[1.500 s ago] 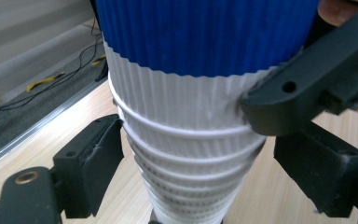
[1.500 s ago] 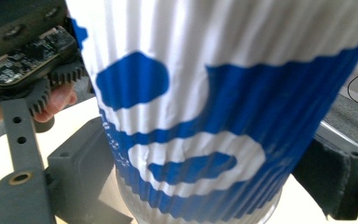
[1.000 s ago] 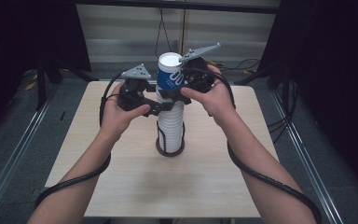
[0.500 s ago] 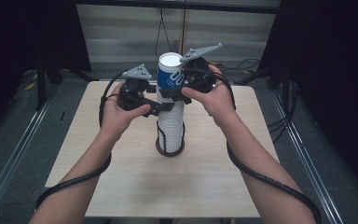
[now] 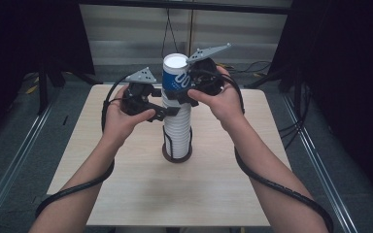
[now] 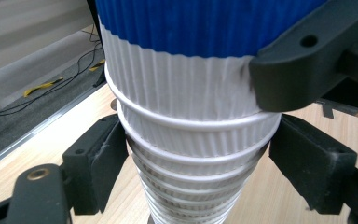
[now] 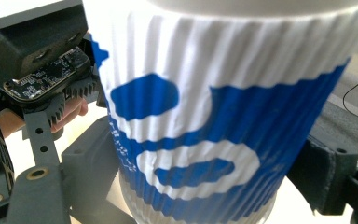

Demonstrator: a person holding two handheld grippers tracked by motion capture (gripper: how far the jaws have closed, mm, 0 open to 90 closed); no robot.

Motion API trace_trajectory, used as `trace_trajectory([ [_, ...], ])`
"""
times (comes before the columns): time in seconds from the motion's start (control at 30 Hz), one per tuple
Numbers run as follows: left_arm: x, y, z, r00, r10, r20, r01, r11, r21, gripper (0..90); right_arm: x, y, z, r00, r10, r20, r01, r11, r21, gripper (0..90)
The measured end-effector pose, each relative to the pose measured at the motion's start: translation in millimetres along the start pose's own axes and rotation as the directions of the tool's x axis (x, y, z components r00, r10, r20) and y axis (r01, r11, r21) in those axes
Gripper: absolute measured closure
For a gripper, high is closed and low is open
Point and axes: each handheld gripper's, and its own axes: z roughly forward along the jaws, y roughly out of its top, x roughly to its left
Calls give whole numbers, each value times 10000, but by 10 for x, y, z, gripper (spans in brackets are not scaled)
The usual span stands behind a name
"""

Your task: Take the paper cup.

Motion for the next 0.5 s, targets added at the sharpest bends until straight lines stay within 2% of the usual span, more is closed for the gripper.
trace_trajectory([
  [0.13, -6, 8, 6, 10000, -58, -23, 58, 10000, 18, 194, -5, 6, -7, 10000, -11, -15, 11, 10000, 59, 179],
  [0.5, -10, 19, 20, 10000, 8, -22, -8, 10000, 38, 196, -13, 69, -105, 10000, 59, 39, -57, 9989, -475, 209],
])
